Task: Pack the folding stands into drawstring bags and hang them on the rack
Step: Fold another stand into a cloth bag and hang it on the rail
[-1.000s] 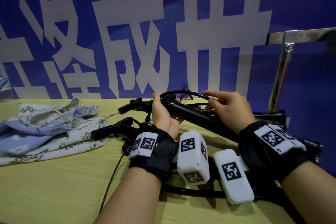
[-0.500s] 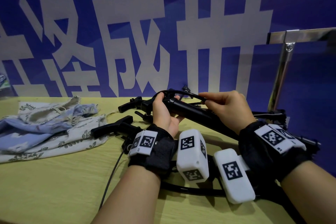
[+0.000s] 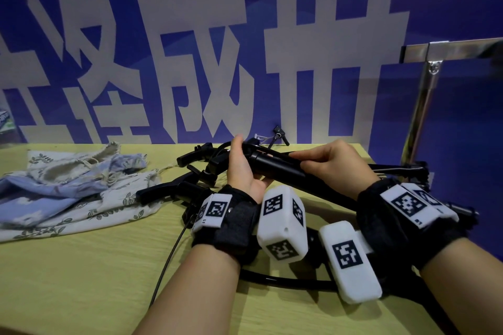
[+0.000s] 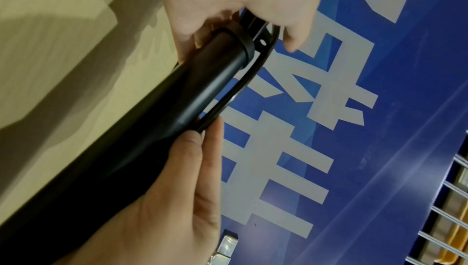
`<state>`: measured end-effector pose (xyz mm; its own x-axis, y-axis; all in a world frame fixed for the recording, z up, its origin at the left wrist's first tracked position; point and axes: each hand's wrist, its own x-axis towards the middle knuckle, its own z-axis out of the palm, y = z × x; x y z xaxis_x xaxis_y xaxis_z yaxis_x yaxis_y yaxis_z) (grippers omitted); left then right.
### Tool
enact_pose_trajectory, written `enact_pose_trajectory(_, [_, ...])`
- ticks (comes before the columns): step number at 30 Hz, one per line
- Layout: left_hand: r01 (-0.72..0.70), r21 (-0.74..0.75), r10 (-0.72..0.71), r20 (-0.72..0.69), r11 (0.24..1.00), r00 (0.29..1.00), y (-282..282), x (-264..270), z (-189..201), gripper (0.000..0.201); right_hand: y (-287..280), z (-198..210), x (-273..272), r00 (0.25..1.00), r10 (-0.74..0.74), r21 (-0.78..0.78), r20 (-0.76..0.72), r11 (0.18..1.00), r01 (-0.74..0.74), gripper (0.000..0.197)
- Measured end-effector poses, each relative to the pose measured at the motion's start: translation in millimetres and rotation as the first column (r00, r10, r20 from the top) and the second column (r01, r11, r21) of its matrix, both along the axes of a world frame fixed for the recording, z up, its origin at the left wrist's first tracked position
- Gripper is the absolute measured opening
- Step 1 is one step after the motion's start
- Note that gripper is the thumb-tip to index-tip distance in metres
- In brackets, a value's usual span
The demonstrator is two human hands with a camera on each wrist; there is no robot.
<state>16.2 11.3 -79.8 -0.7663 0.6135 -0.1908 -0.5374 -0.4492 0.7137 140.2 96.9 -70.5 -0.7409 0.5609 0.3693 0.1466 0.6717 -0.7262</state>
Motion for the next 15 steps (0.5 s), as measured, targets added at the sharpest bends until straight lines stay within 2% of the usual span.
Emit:
enact_pose_trajectory(5, [-0.015,-0.007,0.015,-0.002,1.000,1.000,3.4,-5.9,-9.4,0.051,0.2,-1.1,-0.9,1.000,0.014,0.003,0.020,1.000,-0.014,0.028])
enact_pose_trajectory(12, [-0.057,-0.004,0.056,-0.018,0.998,0.998,6.3,-9.6,-10.3,0.036,1.5,-0.5,-1.4,1.000,0.017,-0.022,-0.001,1.000,-0.017,0.030])
enact_pose_trajectory(15, [-0.084,-0.008,0.084,-0.011,0.996,0.996,6.1,-9.5,-9.6,0.037,1.2,-0.6,-1.6,1.000,0.025,-0.037,-0.008,0.999,-0.025,0.029])
